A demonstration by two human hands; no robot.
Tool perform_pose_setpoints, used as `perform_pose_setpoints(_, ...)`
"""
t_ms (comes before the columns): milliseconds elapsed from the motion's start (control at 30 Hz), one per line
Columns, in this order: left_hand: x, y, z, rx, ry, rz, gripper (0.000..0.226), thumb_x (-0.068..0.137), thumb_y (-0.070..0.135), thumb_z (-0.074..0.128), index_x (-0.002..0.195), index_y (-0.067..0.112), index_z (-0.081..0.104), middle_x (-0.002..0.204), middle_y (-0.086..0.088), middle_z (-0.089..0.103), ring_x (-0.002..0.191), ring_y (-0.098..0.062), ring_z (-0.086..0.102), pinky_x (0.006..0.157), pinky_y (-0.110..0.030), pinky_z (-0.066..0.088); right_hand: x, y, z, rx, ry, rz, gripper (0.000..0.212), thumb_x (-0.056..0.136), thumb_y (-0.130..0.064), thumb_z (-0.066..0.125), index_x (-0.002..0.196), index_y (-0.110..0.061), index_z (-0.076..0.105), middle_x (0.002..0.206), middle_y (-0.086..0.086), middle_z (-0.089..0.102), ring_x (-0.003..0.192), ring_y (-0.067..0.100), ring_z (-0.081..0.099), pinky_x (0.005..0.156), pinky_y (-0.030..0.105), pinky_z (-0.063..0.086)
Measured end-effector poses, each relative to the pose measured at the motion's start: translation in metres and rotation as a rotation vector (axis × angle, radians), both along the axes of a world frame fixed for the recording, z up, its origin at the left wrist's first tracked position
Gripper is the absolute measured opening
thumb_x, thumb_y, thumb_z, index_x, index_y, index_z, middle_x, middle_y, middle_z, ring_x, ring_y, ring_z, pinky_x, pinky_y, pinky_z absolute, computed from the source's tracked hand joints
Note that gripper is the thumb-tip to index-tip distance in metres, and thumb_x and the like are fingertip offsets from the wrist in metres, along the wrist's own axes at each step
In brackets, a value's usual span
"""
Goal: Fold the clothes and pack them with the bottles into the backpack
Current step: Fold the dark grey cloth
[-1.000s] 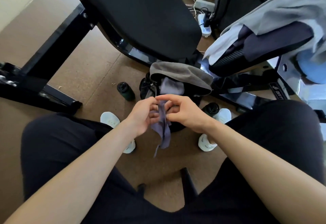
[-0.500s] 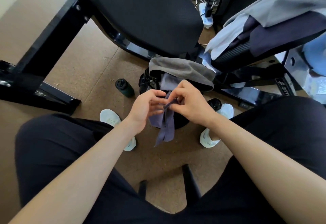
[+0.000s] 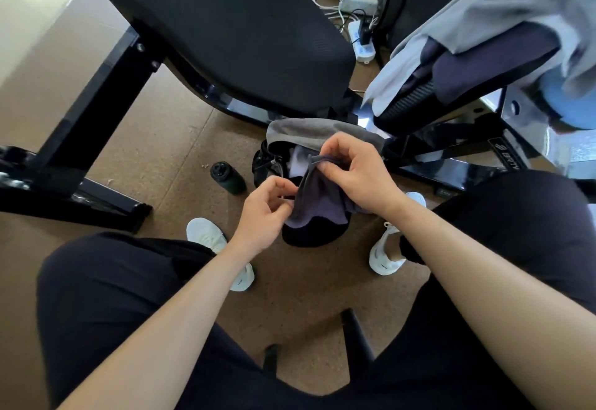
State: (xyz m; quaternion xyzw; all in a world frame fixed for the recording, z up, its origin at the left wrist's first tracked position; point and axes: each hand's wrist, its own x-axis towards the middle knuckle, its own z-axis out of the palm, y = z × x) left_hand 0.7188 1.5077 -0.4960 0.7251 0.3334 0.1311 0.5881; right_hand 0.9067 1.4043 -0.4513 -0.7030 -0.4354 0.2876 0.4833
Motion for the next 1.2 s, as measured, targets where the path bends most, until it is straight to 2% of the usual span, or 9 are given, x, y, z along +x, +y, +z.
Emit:
perform_pose_setpoints(267, 0.001, -0.001, -0.007, 0.123, 0.013, -0.127, 0.034, 0.091, 0.005, 0.073, 0.123, 0.017, 0.071, 0.117, 0.010, 0.073, 0.114, -0.001, 0.065, 0.096, -0.013, 0.046, -0.003, -0.001, 0.006, 0.014, 0.140, 0.038, 0.010, 0.094, -0.009, 0.068, 0.092, -0.016, 0.063, 0.083, 0.003, 0.068, 0.075, 0.011, 0.061, 0.071, 0.033, 0.051)
perform_pose_setpoints(333, 0.001, -0.001, -0.009, 0.122, 0.014, -0.156, 0.031, 0.090, 0.009, 0.076, 0.120, 0.019, 0.073, 0.116, 0.010, 0.074, 0.114, -0.001, 0.065, 0.095, -0.012, 0.045, -0.004, -0.001, 0.007, 0.024, 0.210, 0.073, 0.010, 0.096, -0.008, 0.067, 0.093, -0.016, 0.063, 0.084, 0.002, 0.067, 0.076, 0.012, 0.061, 0.072, 0.032, 0.051)
perform_pose_setpoints(433, 0.002, -0.003, -0.012, 0.137, 0.056, -0.217, 0.015, 0.089, 0.016, 0.078, 0.104, 0.020, 0.079, 0.108, 0.009, 0.074, 0.106, -0.007, 0.067, 0.091, -0.025, 0.051, -0.003, -0.001, 0.012, 0.086, 0.403, 0.057, 0.012, 0.096, -0.005, 0.064, 0.093, -0.016, 0.064, 0.084, -0.001, 0.066, 0.078, 0.011, 0.061, 0.073, 0.025, 0.051)
perform_pose_setpoints(533, -0.001, -0.002, -0.021, 0.194, 0.252, -0.269, 0.003, 0.091, 0.023, 0.075, 0.088, 0.024, 0.077, 0.091, 0.007, 0.071, 0.086, -0.009, 0.066, 0.078, -0.038, 0.054, 0.001, 0.001, 0.018, 0.160, 0.581, -0.095, 0.016, 0.098, 0.000, 0.060, 0.093, -0.015, 0.062, 0.084, -0.002, 0.068, 0.079, 0.009, 0.064, 0.076, 0.022, 0.052)
perform_pose_setpoints(633, -0.006, 0.000, -0.028, 0.287, 0.479, -0.364, 0.017, 0.093, 0.034, 0.069, 0.082, 0.022, 0.075, 0.078, -0.002, 0.070, 0.072, -0.020, 0.064, 0.068, -0.049, 0.053, 0.008, 0.005, 0.017, 0.193, 0.636, -0.344, 0.018, 0.100, 0.001, 0.058, 0.092, -0.015, 0.061, 0.083, -0.003, 0.068, 0.080, 0.009, 0.064, 0.080, 0.022, 0.053)
perform_pose_setpoints(800, -0.013, 0.006, -0.030, 0.356, 0.628, -0.397, 0.015, 0.089, 0.040, 0.074, 0.079, 0.032, 0.066, 0.077, 0.006, 0.067, 0.072, -0.016, 0.063, 0.061, -0.033, 0.045, 0.028, 0.005, -0.001, 0.073, 0.514, -0.742, 0.008, 0.100, -0.007, 0.061, 0.095, -0.013, 0.059, 0.084, -0.004, 0.064, 0.078, 0.006, 0.058, 0.078, 0.020, 0.050)
perform_pose_setpoints(900, -0.017, 0.012, -0.027, 0.379, 0.591, -0.357, 0.014, 0.088, 0.038, 0.077, 0.080, 0.034, 0.066, 0.081, 0.011, 0.067, 0.076, -0.012, 0.063, 0.067, -0.033, 0.048, 0.039, 0.000, -0.014, 0.009, 0.451, -0.868, 0.012, 0.100, -0.009, 0.060, 0.092, -0.017, 0.058, 0.085, -0.006, 0.060, 0.077, 0.004, 0.056, 0.076, 0.017, 0.049)
perform_pose_setpoints(1067, -0.022, 0.015, -0.012, 0.296, 0.256, -0.187, 0.012, 0.090, 0.029, 0.077, 0.082, 0.027, 0.068, 0.078, 0.008, 0.070, 0.071, -0.010, 0.066, 0.066, -0.034, 0.052, 0.052, -0.013, -0.034, -0.101, 0.382, -1.078, 0.007, 0.100, -0.014, 0.058, 0.096, -0.018, 0.054, 0.100, -0.001, 0.061, 0.088, 0.013, 0.056, 0.074, 0.020, 0.045)
perform_pose_setpoints(1200, -0.026, 0.017, -0.003, 0.321, 0.135, -0.034, 0.014, 0.096, 0.024, 0.070, 0.086, 0.022, 0.060, 0.074, 0.003, 0.065, 0.064, -0.008, 0.058, 0.061, -0.029, 0.045, 0.049, -0.017, -0.045, -0.234, 0.408, -1.133, 0.014, 0.099, -0.019, 0.056, 0.088, -0.025, 0.051, 0.089, -0.009, 0.055, 0.084, 0.015, 0.052, 0.090, 0.036, 0.049)
